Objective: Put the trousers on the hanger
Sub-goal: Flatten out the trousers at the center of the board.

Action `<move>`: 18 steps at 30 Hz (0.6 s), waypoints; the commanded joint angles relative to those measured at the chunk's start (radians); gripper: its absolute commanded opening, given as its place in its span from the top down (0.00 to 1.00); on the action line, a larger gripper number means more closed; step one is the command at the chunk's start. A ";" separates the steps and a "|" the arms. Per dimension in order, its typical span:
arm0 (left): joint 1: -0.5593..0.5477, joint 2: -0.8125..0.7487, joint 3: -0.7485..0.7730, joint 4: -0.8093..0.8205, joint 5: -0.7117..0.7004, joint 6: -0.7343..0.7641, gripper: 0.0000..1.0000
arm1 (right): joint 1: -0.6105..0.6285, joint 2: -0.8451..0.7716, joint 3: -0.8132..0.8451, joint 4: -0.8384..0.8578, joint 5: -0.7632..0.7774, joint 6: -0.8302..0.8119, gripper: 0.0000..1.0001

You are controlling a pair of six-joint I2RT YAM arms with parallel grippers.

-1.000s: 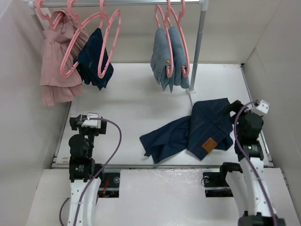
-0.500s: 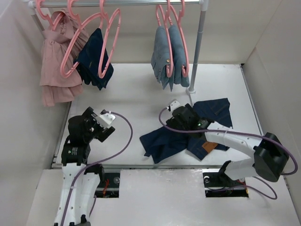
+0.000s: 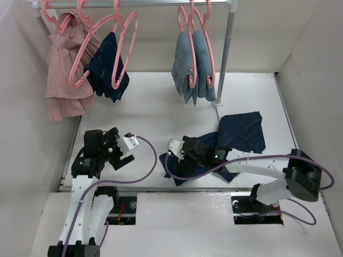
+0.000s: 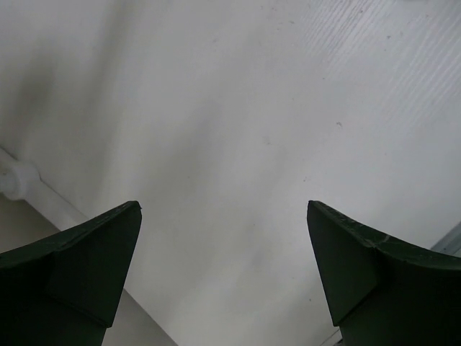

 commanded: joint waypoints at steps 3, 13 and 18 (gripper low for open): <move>-0.012 0.033 0.061 -0.003 0.074 0.007 0.01 | 0.037 0.163 0.070 0.184 -0.078 -0.047 0.25; -0.012 0.053 0.099 0.006 0.179 -0.141 0.01 | 0.037 0.383 0.412 0.304 -0.281 0.102 1.00; -0.012 0.053 0.139 0.006 0.227 -0.211 0.01 | 0.047 0.459 0.590 0.493 -0.444 0.309 0.94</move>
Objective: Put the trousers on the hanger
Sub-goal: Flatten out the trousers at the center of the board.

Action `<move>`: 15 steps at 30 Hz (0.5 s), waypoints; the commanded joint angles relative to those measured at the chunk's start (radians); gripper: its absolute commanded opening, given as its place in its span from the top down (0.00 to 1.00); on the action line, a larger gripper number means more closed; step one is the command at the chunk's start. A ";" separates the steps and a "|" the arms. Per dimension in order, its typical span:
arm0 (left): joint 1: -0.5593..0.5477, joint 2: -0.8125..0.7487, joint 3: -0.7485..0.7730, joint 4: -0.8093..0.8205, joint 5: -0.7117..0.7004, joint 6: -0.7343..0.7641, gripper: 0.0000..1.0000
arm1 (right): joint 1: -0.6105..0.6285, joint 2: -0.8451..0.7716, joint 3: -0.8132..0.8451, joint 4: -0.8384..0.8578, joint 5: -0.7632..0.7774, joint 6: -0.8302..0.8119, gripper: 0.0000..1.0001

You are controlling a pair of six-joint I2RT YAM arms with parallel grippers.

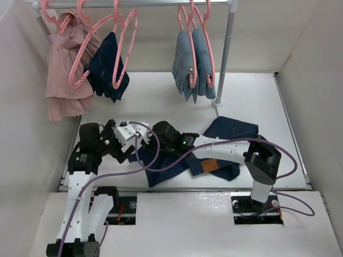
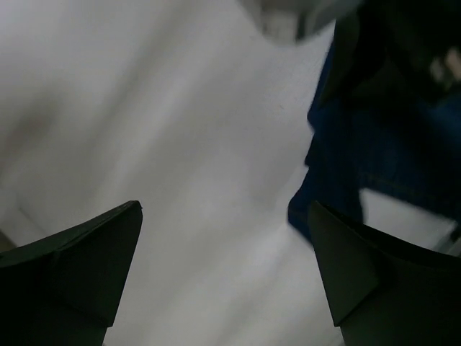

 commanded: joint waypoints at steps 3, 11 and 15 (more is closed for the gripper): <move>-0.009 -0.009 0.061 -0.027 0.098 -0.036 0.01 | 0.016 0.063 0.187 0.231 -0.186 0.216 0.29; -0.009 0.056 -0.109 0.105 -0.183 0.039 0.01 | -0.071 -0.239 -0.159 0.044 0.072 0.428 0.00; -0.026 0.112 -0.174 0.221 -0.215 0.084 0.01 | -0.071 -0.297 -0.177 -0.299 0.288 0.607 0.00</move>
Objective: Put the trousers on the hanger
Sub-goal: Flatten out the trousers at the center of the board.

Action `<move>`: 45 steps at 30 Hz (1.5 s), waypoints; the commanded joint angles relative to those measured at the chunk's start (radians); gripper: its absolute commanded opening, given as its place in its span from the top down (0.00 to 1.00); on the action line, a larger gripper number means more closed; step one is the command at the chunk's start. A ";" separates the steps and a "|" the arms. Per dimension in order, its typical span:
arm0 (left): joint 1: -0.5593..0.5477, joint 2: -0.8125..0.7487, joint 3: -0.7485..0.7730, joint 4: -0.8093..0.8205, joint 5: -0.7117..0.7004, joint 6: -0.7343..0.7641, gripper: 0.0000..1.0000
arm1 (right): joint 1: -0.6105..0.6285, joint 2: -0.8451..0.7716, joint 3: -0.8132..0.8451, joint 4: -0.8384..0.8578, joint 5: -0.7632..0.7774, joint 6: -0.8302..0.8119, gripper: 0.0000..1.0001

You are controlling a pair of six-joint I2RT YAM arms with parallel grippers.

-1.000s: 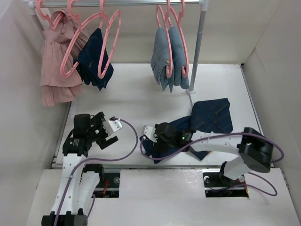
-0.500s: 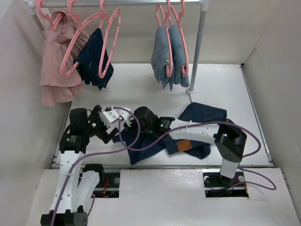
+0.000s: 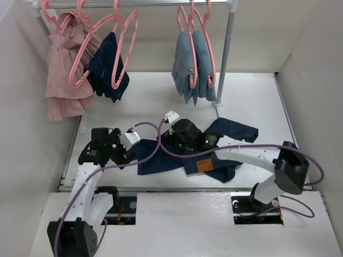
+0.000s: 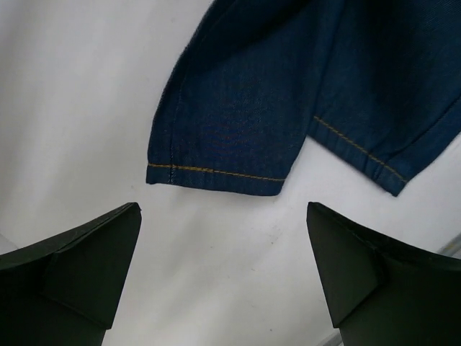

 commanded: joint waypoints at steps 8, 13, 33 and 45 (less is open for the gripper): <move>-0.146 0.266 -0.084 0.458 -0.298 -0.043 0.01 | 0.068 0.032 -0.036 -0.558 0.273 0.502 0.00; -0.146 0.338 -0.125 0.590 -0.363 -0.048 0.06 | 0.080 0.150 -0.077 -0.554 0.253 0.582 0.02; 0.076 0.165 -0.059 0.540 -0.499 -0.181 1.00 | -0.460 -0.529 0.260 -0.727 0.485 0.289 1.00; 0.076 0.206 0.097 0.550 -0.533 -0.307 1.00 | -1.179 -0.214 0.373 -0.569 0.167 0.091 1.00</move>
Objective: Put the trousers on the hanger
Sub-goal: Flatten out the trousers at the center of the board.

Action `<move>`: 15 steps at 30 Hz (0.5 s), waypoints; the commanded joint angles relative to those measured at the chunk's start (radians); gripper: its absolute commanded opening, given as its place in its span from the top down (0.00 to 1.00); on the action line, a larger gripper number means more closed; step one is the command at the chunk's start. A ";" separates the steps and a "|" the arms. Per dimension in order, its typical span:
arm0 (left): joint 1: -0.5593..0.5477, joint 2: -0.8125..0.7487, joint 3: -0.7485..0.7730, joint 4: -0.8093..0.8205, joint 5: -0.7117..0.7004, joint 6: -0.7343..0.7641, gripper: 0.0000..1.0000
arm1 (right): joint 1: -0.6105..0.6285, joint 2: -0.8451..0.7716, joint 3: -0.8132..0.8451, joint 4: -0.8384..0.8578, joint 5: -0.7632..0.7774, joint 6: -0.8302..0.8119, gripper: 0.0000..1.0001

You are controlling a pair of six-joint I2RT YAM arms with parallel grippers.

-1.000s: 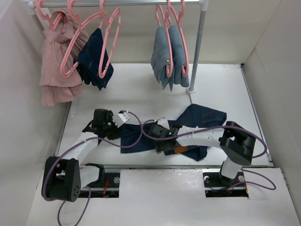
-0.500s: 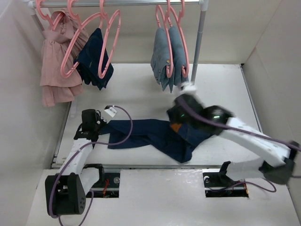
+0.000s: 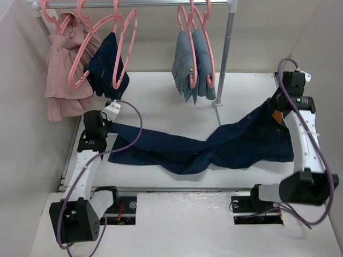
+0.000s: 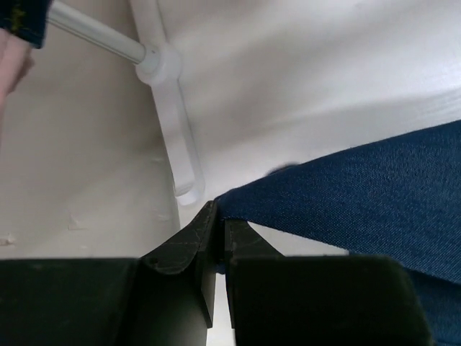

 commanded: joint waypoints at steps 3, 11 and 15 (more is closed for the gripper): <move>0.003 0.049 0.052 0.059 -0.044 -0.088 1.00 | -0.046 0.229 0.219 0.032 -0.062 -0.102 1.00; -0.037 0.277 0.250 -0.025 -0.090 -0.210 1.00 | -0.277 0.479 0.428 -0.037 -0.220 -0.043 0.73; -0.047 0.325 0.269 -0.034 -0.050 -0.220 0.58 | -0.277 0.488 0.422 -0.037 -0.218 -0.087 0.00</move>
